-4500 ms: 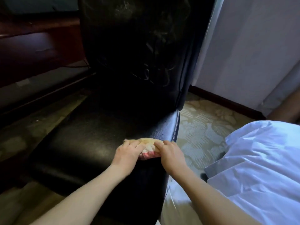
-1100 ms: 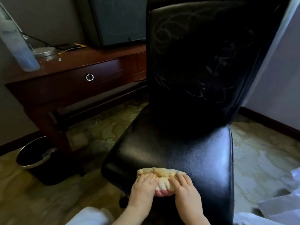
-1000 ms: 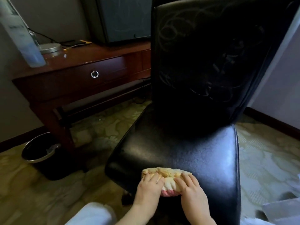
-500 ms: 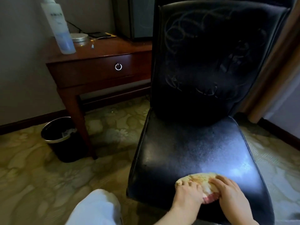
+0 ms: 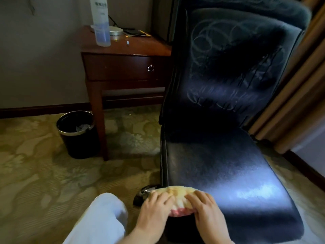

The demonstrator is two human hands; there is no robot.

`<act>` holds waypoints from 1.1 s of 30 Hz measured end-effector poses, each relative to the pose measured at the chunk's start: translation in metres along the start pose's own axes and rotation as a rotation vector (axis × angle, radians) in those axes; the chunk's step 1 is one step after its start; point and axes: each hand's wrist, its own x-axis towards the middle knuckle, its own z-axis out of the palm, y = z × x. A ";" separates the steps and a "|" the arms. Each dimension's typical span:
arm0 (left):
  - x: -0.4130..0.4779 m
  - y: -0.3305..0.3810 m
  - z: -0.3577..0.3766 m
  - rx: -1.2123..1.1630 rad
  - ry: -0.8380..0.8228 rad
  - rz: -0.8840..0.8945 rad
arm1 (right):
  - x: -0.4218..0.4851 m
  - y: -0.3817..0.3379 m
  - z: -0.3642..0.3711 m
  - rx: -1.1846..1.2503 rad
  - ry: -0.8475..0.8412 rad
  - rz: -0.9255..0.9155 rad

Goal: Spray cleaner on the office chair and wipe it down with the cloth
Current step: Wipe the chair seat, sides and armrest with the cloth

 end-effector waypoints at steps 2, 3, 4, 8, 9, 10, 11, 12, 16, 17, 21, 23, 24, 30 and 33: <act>-0.012 -0.014 -0.003 -0.062 -0.042 -0.092 | 0.009 -0.018 0.006 0.008 -0.058 -0.050; -0.015 -0.018 -0.006 -0.088 -0.065 -0.123 | 0.013 -0.024 0.008 0.006 -0.087 -0.062; -0.016 -0.022 -0.004 -0.103 -0.064 -0.127 | 0.016 -0.027 0.009 0.003 -0.107 -0.068; -0.009 -0.025 0.006 -0.213 0.002 -0.159 | 0.027 -0.025 0.010 -0.017 -0.156 -0.070; -0.006 -0.026 0.012 -0.230 0.014 -0.166 | 0.031 -0.023 0.011 -0.028 -0.170 -0.072; -0.003 -0.025 0.013 -0.294 0.011 -0.176 | 0.034 -0.021 0.012 -0.039 -0.183 -0.077; 0.000 -0.026 0.016 -0.356 0.003 -0.176 | 0.037 -0.018 0.015 -0.048 -0.192 -0.078; 0.003 -0.028 0.025 -0.351 -0.013 -0.170 | 0.041 -0.016 0.018 -0.053 -0.194 -0.079; 0.025 -0.039 0.035 -0.281 0.080 -0.193 | 0.062 -0.009 0.029 -0.051 -0.178 -0.068; 0.031 -0.043 0.035 -0.303 0.097 -0.200 | 0.069 -0.008 0.031 -0.046 -0.178 -0.062; 0.062 -0.057 0.016 -0.377 0.133 -0.243 | 0.100 -0.002 0.040 -0.058 -0.175 -0.014; 0.080 -0.065 0.017 -0.384 0.183 -0.260 | 0.116 0.003 0.048 -0.051 -0.164 0.000; 0.090 -0.069 0.015 -0.413 0.216 -0.267 | 0.123 0.007 0.052 -0.045 -0.161 0.008; 0.154 -0.095 0.008 -0.333 0.344 -0.249 | 0.183 0.029 0.077 -0.041 -0.136 0.018; 0.187 -0.109 -0.001 -0.209 0.315 -0.252 | 0.215 0.040 0.088 -0.057 -0.117 0.009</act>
